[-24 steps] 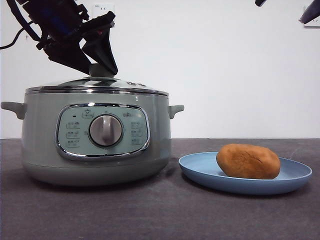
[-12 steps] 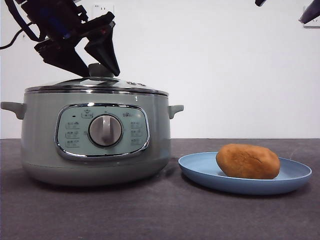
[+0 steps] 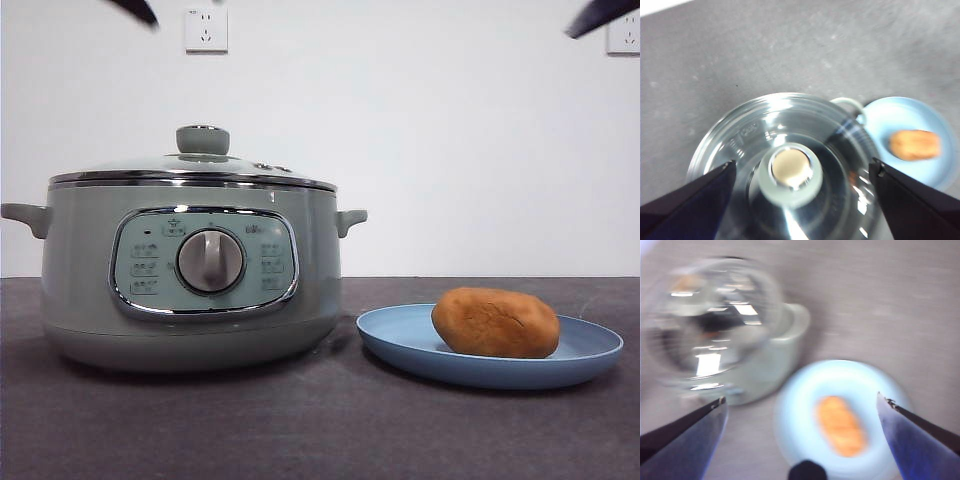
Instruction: Take the potato out from the steamer,put the potato on the plate,close the lid
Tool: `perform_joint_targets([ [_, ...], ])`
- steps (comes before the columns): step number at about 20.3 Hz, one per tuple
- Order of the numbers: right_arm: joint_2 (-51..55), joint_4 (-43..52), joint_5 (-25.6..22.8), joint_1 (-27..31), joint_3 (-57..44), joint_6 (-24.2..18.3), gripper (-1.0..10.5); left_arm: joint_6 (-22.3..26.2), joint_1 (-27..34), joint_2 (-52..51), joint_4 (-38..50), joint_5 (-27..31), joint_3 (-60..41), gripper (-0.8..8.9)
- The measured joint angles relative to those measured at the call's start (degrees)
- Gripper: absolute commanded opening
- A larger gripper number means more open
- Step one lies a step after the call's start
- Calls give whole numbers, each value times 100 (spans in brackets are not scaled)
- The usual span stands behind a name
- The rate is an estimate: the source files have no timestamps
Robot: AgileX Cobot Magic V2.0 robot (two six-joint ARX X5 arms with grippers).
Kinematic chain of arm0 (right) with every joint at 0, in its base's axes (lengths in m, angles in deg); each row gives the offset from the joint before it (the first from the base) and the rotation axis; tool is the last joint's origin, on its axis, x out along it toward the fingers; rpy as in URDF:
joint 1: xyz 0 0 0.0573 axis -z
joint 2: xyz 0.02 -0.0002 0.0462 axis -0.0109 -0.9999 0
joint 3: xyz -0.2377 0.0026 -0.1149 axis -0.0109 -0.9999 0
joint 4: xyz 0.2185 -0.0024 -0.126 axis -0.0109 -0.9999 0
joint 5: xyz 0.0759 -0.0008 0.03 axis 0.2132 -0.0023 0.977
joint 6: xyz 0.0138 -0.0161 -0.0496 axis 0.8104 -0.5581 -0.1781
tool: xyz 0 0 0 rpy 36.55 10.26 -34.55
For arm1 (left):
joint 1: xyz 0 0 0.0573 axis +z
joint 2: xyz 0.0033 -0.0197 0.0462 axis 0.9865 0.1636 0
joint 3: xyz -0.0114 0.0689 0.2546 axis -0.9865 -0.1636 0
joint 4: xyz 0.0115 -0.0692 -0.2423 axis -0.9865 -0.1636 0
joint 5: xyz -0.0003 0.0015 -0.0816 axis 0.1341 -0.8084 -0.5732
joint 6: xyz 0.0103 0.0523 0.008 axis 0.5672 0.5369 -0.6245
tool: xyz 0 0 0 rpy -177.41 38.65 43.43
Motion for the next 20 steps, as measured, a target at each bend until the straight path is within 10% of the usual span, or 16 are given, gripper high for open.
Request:
perform_joint_targets([
  [6, 0, -4, 1838, 0, 9, 0, 499, 313, -4, -83, -1952, -621, 1641, 434],
  [8, 2, -7, 1840, -4, 11, 2, 420, 382, -7, -125, -1952, -616, 1646, 215],
  [10, 2, -26, 1840, -4, 11, 0, -35, 452, -7, -98, -1952, -597, 1646, -6],
  [20, 2, -48, 1838, 0, 11, -133, 1, 501, -7, -96, -1952, -597, 1646, -3],
])
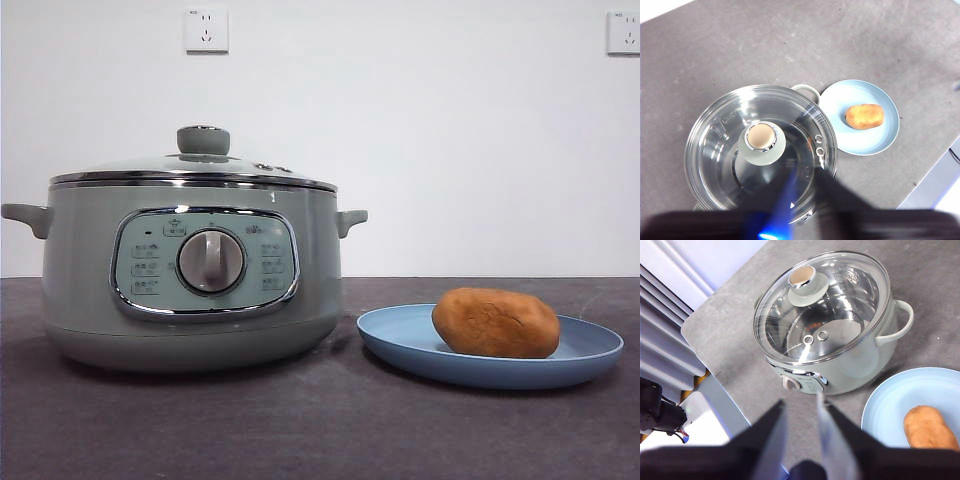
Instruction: Take the potato out from the steamer,put the potato on the plate,close the lid
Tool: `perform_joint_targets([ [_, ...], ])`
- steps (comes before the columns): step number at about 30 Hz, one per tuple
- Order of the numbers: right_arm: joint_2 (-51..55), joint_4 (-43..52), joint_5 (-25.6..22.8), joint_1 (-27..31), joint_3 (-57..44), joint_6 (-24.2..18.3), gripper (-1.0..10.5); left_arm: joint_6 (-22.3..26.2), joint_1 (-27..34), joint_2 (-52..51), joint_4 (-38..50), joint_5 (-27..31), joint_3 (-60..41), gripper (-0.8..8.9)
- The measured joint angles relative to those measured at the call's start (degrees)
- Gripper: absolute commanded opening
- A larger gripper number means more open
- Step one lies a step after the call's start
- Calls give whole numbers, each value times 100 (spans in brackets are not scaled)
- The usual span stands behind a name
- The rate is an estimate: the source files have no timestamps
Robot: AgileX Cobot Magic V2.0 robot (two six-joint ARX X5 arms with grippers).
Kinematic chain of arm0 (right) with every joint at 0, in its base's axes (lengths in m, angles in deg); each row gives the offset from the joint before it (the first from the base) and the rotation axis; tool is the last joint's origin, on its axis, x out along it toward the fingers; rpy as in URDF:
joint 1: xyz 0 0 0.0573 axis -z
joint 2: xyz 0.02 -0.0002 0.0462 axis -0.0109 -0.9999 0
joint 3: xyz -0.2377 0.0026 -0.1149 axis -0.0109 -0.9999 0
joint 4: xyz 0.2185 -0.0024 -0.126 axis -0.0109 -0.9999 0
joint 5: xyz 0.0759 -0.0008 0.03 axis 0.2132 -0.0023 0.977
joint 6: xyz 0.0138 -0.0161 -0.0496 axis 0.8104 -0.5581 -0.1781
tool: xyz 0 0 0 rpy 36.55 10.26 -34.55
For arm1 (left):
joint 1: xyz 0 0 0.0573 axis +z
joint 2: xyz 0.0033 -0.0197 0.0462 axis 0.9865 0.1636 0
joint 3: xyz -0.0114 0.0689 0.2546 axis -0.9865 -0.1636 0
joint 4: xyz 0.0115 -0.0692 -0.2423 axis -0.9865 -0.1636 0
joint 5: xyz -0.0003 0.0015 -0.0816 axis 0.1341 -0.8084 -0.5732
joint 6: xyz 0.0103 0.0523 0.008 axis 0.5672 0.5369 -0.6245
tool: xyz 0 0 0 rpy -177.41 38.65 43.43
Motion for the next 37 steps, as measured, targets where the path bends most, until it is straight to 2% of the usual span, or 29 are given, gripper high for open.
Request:
perform_joint_targets([
  [15, 0, -2, -2, 61, 0, -20, 1, -52, 2, 0, 15, 13, 0, -3],
  [19, 4, -2, 0, 63, 0, -20, 1, -50, 55, -39, 17, 216, 0, -3],
  [22, 2, -2, 0, 63, 0, -20, 1, -127, 140, -319, 39, 339, -72, -3],
  [25, 2, -2, -2, 68, 0, -20, 1, -319, 229, -1034, 695, 457, -555, -3],
  [28, 2, -4, 0, 66, 0, -20, 1, -367, 369, -2048, 1980, 435, -1674, -3],
  [30, 2, -4, 0, 66, 0, -20, 1, -439, 498, -2787, 2938, 302, -2761, -3],
  [34, 2, -4, 0, 66, 0, -20, 1, -704, 859, -4404, 4942, -197, -5353, -3],
  [37, 2, -4, 0, 66, 0, -20, 1, -1003, 1082, -5403, 6085, -238, -7138, -3],
])
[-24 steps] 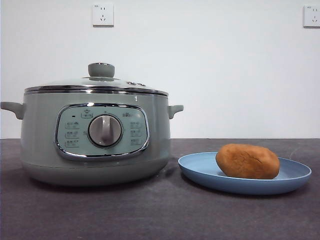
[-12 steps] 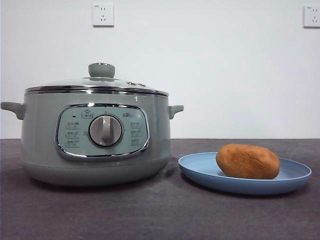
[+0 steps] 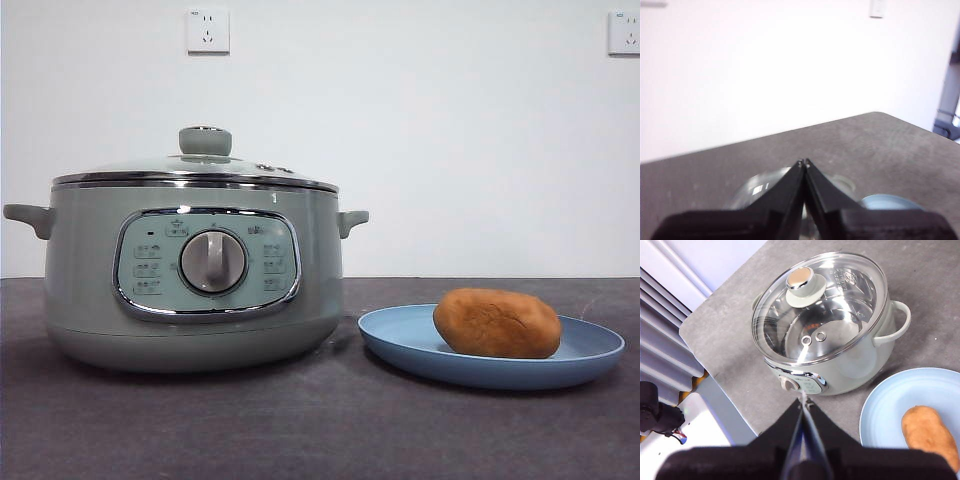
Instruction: Take the potato out from the steamer,put the potato on the plate,close the lid
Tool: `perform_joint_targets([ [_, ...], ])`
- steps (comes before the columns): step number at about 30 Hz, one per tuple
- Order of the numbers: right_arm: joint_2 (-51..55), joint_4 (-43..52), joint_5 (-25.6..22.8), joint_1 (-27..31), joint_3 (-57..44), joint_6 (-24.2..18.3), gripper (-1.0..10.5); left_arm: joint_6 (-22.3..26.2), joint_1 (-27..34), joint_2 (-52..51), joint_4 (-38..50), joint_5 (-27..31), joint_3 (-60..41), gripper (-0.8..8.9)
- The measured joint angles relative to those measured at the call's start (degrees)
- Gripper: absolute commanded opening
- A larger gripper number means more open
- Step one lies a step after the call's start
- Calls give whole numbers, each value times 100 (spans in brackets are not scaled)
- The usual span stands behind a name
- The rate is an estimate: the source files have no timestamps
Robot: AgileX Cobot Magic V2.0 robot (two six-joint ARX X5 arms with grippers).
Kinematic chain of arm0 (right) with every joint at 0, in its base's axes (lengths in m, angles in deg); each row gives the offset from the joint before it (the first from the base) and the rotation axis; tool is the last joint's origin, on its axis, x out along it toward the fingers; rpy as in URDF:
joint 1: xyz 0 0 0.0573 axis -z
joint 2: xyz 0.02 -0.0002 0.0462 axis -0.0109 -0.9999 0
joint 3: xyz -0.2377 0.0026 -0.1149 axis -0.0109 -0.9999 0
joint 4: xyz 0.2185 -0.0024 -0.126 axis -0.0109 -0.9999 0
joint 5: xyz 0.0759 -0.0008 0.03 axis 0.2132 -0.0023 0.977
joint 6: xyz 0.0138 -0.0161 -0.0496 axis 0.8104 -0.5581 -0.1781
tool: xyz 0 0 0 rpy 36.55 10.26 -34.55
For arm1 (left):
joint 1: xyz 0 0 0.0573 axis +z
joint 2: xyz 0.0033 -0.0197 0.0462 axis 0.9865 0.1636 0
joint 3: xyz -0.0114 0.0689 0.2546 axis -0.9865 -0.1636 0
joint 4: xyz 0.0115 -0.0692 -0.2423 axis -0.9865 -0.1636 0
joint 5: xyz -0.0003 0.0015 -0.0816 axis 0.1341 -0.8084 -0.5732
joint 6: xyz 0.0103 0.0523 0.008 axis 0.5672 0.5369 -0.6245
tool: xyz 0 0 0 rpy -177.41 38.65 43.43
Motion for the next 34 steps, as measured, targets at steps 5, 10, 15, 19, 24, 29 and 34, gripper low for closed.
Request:
perform_joint_targets([
  [5, 0, 0, -2, 0, 0, 0, 1, -424, 221, -1259, 1130, 76, -2076, -3],
  [10, 0, 0, 0, 0, 0, 0, 1, -815, 330, -2124, 1478, 284, -3200, -3],
  [15, 0, 0, -2, 0, 0, 0, 1, -1021, 378, -2566, 1462, 389, -3744, -3],
  [19, 0, 0, 0, 0, 0, 0, 1, -1119, 431, -2566, 1445, 566, -3858, -3],
  [24, 0, 0, 0, 0, 0, 0, 1, -1231, 481, -2570, 1335, 638, -4063, -3],
  [29, 0, 0, 0, 0, 0, 0, 1, -1366, 483, -2570, 817, 828, -4098, -3],
  [34, 0, -2, 0, 0, 0, 0, 1, -1495, 505, -2568, 511, 920, -4096, -3],
])
